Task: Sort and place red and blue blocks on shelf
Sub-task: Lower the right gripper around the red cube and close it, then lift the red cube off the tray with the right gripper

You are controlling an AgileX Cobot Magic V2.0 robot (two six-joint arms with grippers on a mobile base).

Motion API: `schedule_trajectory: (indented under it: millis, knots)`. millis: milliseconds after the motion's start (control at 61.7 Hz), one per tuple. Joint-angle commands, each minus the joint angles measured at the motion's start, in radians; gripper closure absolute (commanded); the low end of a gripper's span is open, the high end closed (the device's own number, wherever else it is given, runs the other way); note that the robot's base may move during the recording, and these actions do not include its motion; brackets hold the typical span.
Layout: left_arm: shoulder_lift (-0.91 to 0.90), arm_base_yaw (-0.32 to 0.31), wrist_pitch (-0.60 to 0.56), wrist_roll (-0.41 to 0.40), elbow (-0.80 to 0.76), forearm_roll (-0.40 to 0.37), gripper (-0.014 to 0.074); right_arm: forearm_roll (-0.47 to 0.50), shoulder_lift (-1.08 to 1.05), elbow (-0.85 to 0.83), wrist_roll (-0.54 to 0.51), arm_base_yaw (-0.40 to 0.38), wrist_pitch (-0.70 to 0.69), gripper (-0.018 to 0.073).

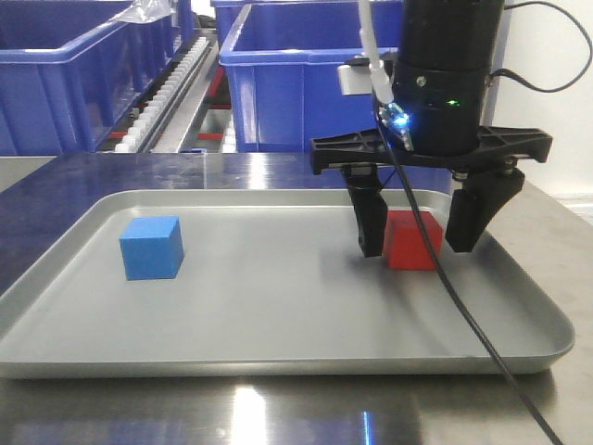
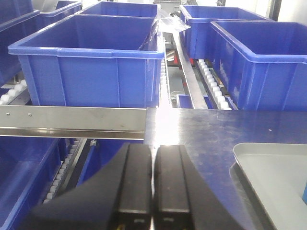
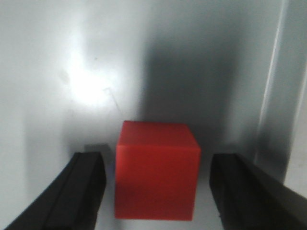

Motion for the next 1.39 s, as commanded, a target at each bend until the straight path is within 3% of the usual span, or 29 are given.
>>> schedule_trajectory:
  millis: [0,97,178,227,292,373,567,810,1166,1377]
  knots:
    - [-0.013,-0.003,-0.089,-0.004,0.021,-0.001,0.0474,0.006,-0.047,-0.026,0.001,-0.005,-0.022,-0.0008]
    - [-0.013,-0.003,-0.089,-0.004,0.021,-0.001,0.0474,0.016,-0.047,-0.026,0.001,-0.005,-0.021,0.0061]
    - [-0.013,-0.003,-0.089,-0.004,0.021,-0.001,0.0474,0.016,-0.047,-0.026,0.001,-0.005,-0.01,0.0255]
    - [-0.013,-0.003,-0.089,-0.004,0.021,-0.001,0.0474,0.016,-0.047,-0.026,0.001,-0.005,-0.008,0.0421]
    - [-0.013,-0.003,-0.089,-0.004,0.021,-0.001,0.0474,0.016,-0.049,-0.026,0.001,-0.005,-0.01,0.0558]
    - [-0.013,-0.003,-0.089,-0.004,0.021,-0.001,0.0474,0.014,-0.061,-0.026,0.001,-0.005,-0.017,0.0514]
    - [-0.013,-0.003,-0.089,-0.004,0.021,-0.001,0.0474,-0.044,-0.137,-0.026,-0.021,-0.007,-0.023,0.0512]
    - [-0.013,-0.003,-0.089,-0.004,0.021,-0.001,0.0474,-0.047,-0.272,0.002,-0.268,-0.056,-0.077,0.0512]
    - [-0.013,-0.003,-0.089,-0.004,0.021,-0.001,0.0474,0.1,-0.617,0.415,-0.547,-0.264,-0.563,0.0512]
    - [-0.013,-0.003,-0.089,-0.004,0.021,-0.001,0.0474,0.1,-0.862,0.674,-0.56,-0.417,-0.819,0.0514]
